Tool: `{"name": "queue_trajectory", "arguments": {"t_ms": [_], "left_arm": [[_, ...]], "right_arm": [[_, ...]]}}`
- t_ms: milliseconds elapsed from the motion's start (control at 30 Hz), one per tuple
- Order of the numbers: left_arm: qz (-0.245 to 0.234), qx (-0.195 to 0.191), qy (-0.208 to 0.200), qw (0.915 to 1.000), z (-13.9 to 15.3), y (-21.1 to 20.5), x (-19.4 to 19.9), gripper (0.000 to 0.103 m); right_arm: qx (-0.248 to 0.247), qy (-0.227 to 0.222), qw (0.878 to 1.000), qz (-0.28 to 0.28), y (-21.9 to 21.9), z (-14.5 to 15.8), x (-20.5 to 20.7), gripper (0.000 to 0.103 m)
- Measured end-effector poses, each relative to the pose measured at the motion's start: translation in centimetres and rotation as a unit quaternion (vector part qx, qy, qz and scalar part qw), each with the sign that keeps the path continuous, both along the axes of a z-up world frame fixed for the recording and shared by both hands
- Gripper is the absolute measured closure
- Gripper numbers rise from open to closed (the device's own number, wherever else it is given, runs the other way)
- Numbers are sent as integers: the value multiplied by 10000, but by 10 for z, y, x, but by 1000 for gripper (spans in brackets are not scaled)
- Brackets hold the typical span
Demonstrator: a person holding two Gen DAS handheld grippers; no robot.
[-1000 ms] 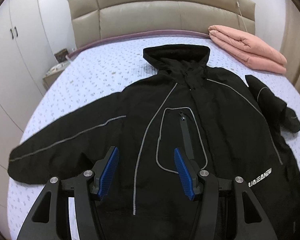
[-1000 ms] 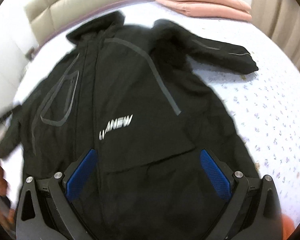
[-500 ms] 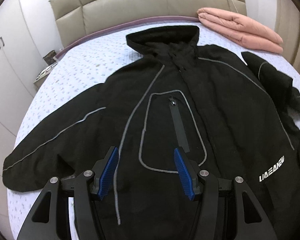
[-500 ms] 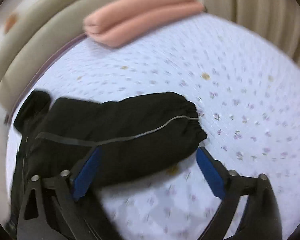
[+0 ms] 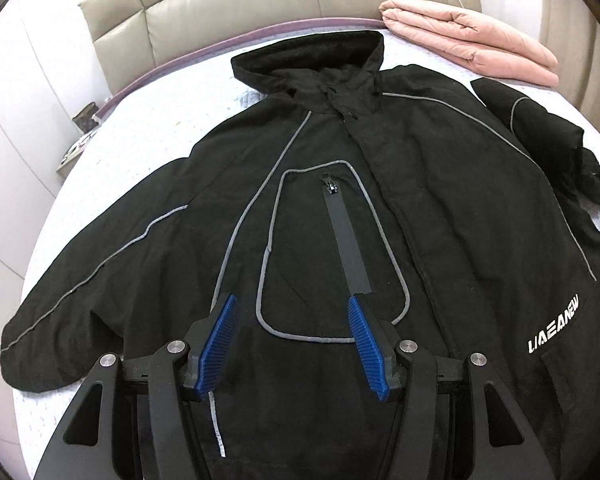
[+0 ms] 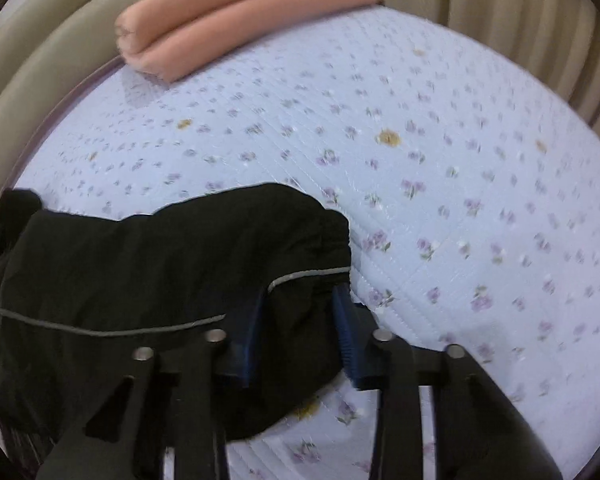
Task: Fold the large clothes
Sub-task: 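Grasp the jacket sleeve cuff with the right gripper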
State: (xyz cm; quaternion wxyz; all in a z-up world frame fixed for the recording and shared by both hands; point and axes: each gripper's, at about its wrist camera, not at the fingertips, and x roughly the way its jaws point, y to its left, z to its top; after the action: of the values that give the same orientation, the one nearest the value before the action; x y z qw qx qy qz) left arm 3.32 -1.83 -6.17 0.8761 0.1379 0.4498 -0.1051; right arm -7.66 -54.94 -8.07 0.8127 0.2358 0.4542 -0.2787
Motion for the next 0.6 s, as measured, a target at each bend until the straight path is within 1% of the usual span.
{"name": "queue_trajectory", "arguments": {"t_ms": [33, 67, 100, 133, 167, 200, 233, 267, 300, 333, 367, 433, 467, 500, 533, 567, 600], "left_arm": [[4, -10, 0, 10000, 1, 1, 0, 43], [9, -22, 0, 10000, 1, 1, 0, 43], [12, -33, 10, 10000, 1, 1, 0, 43], [11, -57, 39, 10000, 1, 1, 0, 43], [4, -74, 65, 10000, 0, 1, 1, 43], [0, -84, 92, 9999, -1, 1, 1, 43], [1, -82, 112, 9999, -1, 0, 1, 43], [2, -75, 115, 9999, -1, 0, 1, 43], [0, -67, 104, 9999, -1, 0, 1, 43], [-2, -58, 85, 9999, 0, 0, 0, 43], [-3, -50, 61, 10000, 0, 0, 0, 43], [-11, -46, 45, 10000, 0, 0, 0, 43], [-20, -34, 51, 10000, 0, -1, 0, 43], [-31, -8, 62, 10000, -2, -2, 0, 43], [-40, 23, 74, 10000, -3, -3, 0, 43], [-47, 46, 83, 9999, -5, -3, 0, 43], [-55, 68, 96, 9999, -6, -4, 1, 43]], "right_arm": [[-121, -66, 9999, 2, 1, 9, -6, 79], [-276, -119, 9995, -20, 1, 18, -12, 95], [-347, -171, 9992, -36, -1, 24, -17, 98], [-260, -278, 9993, 60, -4, 28, -20, 98], [-108, -347, 9992, 194, -7, 29, -23, 97], [105, -254, 9993, 261, -10, 24, -24, 95], [332, -138, 9990, 265, -13, 17, -24, 80], [670, -58, 9975, 235, -18, 7, -25, 53], [904, -108, 9957, 178, -20, -1, -28, 42], [970, -176, 9951, 105, -20, -5, -31, 36], [1067, -229, 9940, -10, -22, -12, -33, 36], [1537, -355, 9873, -187, -27, -30, -31, 36], [1734, -474, 9832, -328, -30, -38, -30, 33], [1754, -674, 9812, -452, -32, -40, -29, 33], [1749, -756, 9806, -464, -32, -40, -27, 33], [1708, -764, 9812, -469, -31, -40, -22, 42], [1607, -727, 9834, -437, -29, -39, -16, 55]]}}
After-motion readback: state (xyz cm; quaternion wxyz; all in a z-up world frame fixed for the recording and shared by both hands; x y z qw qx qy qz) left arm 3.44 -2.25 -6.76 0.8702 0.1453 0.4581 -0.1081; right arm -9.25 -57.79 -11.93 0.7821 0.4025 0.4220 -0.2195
